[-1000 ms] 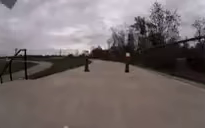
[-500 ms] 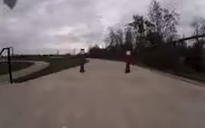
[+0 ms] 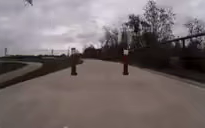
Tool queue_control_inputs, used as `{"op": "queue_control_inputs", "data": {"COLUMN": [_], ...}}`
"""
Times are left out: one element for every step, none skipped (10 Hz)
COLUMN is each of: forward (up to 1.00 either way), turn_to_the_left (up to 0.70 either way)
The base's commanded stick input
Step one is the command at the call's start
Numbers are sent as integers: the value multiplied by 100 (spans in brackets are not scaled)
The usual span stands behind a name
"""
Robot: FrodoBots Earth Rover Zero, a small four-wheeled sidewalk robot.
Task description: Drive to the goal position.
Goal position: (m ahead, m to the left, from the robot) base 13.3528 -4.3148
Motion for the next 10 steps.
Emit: {"op": "queue_control_inputs", "data": {"forward": [100,100,100,100,100,100,100,100,100,100], "turn_to_the_left": [0,0,0,0,0,0,0,0,0,0]}}
